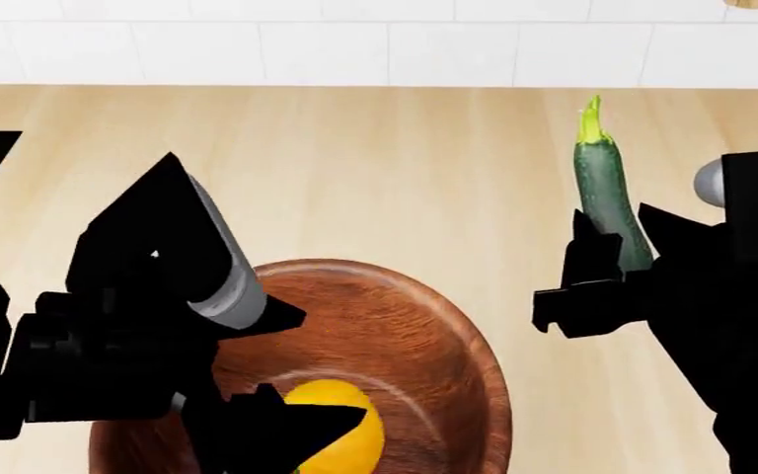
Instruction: Pick the oranges and zucchinis from the sink and place them in one bowl. Place the onion in the other bowl. Then turn off the sink faucet.
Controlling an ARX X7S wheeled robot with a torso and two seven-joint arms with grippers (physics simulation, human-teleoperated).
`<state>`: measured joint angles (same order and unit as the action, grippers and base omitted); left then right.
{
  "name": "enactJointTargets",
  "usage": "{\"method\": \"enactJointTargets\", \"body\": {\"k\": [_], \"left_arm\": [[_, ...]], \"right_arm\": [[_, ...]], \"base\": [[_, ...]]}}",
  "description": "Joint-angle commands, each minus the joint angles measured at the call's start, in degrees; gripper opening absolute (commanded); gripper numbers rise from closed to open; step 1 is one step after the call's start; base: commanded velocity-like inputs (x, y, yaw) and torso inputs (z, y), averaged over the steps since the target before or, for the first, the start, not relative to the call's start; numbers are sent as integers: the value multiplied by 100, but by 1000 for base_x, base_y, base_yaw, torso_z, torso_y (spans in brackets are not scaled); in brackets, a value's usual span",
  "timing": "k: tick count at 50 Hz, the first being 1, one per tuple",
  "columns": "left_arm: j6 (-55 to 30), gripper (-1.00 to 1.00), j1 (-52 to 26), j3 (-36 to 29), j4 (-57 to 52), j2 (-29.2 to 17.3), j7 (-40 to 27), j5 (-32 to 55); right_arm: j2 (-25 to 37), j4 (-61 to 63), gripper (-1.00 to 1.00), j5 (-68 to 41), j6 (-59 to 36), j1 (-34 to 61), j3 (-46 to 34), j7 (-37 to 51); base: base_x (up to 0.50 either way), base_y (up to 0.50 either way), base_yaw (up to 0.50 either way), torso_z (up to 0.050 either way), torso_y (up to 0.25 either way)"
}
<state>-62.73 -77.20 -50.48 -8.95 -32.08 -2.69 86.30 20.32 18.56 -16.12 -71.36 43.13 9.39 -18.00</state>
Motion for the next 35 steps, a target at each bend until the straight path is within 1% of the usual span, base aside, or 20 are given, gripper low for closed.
{"method": "enactJointTargets", "body": {"k": [1,6,13,19,21,22,23,24,25,26,27,28,32,35], "left_arm": [[139,100,96,44,30,61,51,2],[215,100,-1,85,134,65,126,-112],[544,100,-71,461,166,-208,7,-137],[766,100,-142,817,228,-522,-262,-69],[812,100,-224,820,91,-693,-341,-354],[816,100,-249,919,94,-757,-378,-211],[816,100,-259,934,61,-812,-433,-240],[848,100,-240,875,2,-874,-544,-475],[912,100,-179,918,14,-902,-633,-477],[978,100,-163,854,-93,-974,-632,-748],[1068,100,-76,917,-120,-1064,-744,-781],[1152,100,7,925,-153,-1131,-859,-909],[1370,100,276,1132,16,-1300,-1162,-822],[1494,100,409,1191,-19,-1442,-1177,-881]], "right_arm": [[-39,-13,-100,7,61,-60,58,-56],[-35,28,-100,-10,-16,39,32,-32],[-48,355,-100,-182,-402,211,43,-73],[-68,741,-100,-419,-1238,676,83,-71],[-109,819,-100,-591,-1759,972,51,-114],[-24,665,-100,-1164,-1861,1093,22,265],[121,544,-100,-1912,-1862,1178,-3,856],[331,392,-100,-2771,-1861,1289,-105,1522],[464,298,-100,-3631,-1860,1419,-165,2139],[535,175,-100,-4352,-1856,1487,-182,2610],[613,55,-100,-4924,-1855,1601,-304,3102],[723,-46,-100,-5426,-1852,1732,-531,3472],[743,-693,-100,-7162,-1814,2176,-815,4851],[681,-1071,-100,-7942,-1724,2437,-1109,5350]], "base": [[0,0,0,0,0],[0,0,0,3,0],[0,0,0,0,0],[0,0,0,0,0],[0,0,0,0,0],[0,0,0,0,0],[0,0,0,0,0],[0,0,0,0,0],[0,0,0,0,0],[0,0,0,0,0],[0,0,0,0,0],[0,0,0,0,0],[0,0,0,0,0],[0,0,0,0,0]]}}
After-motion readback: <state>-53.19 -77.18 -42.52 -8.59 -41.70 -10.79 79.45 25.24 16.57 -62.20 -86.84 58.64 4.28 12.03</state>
